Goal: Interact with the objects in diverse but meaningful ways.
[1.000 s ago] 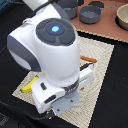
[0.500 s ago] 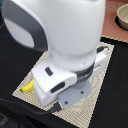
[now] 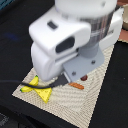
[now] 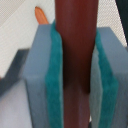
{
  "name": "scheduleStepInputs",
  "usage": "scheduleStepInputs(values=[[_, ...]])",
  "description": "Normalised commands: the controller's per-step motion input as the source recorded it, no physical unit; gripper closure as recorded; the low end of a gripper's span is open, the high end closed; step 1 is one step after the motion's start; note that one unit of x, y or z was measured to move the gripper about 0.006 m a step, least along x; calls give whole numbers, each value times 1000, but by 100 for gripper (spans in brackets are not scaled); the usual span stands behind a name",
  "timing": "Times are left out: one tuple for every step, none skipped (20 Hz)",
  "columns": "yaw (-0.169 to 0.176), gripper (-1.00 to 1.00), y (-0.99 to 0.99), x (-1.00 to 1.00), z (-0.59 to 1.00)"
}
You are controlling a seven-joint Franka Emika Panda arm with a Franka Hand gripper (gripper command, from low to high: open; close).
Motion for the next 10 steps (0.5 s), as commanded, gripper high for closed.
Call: scheduleStepInputs(values=[[0, 100, 583, -537, 0], [0, 100, 614, -586, 0], [0, 100, 631, -626, 0], [0, 100, 643, -634, -17], [0, 100, 654, -651, -26], [0, 100, 657, -666, -23], [0, 100, 666, -691, -26], [0, 100, 691, -709, -11], [0, 100, 714, -729, -11], [0, 100, 726, -734, -17]])
